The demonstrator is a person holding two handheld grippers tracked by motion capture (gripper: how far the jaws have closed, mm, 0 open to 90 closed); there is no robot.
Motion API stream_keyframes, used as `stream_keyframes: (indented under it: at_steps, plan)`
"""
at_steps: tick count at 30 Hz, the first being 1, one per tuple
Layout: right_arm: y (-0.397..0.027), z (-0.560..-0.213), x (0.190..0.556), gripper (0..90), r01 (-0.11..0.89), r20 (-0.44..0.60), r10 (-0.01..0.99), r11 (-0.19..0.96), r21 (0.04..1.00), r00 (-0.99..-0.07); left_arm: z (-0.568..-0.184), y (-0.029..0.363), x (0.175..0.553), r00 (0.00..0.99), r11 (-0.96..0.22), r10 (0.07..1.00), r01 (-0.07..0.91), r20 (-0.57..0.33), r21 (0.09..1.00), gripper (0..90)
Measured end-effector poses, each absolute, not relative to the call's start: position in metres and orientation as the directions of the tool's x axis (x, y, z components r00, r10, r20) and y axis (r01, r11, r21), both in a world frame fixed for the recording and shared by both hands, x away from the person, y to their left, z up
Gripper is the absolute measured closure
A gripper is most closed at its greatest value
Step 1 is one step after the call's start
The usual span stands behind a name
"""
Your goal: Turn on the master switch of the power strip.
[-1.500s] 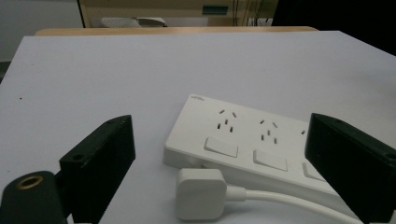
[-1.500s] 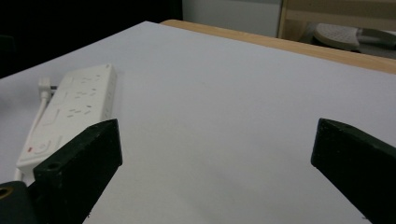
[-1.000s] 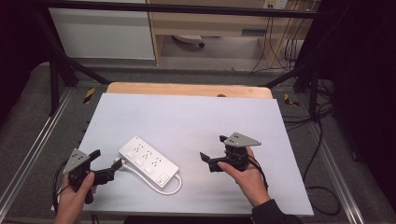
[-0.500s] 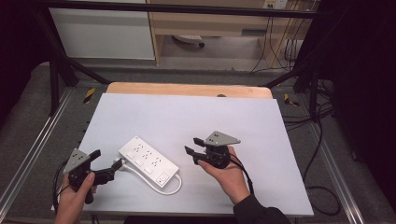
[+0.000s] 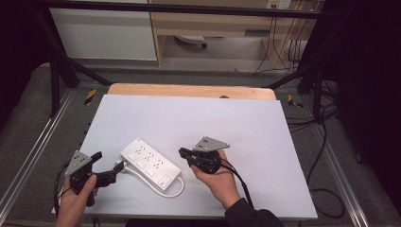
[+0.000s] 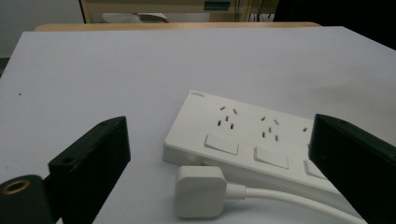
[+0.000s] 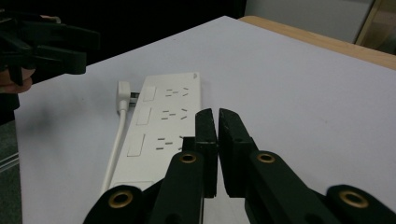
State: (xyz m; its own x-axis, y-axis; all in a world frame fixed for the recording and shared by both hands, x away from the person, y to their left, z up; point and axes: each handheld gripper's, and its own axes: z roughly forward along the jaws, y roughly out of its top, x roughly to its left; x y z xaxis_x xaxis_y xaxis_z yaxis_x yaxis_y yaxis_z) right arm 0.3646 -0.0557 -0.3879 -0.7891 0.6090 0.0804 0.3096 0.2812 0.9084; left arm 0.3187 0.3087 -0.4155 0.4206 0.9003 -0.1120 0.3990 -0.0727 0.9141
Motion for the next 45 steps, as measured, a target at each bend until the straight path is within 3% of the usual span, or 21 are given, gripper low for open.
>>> stream_keyframes:
  at_steps: [45]
  plan:
    - [-0.012,-0.430,0.347,90.0,0.386,0.108,0.547,0.424,0.820,-0.830,-0.415,0.308,0.319,0.421,-0.086,0.902,0.396,-0.097,0.914,5.5]
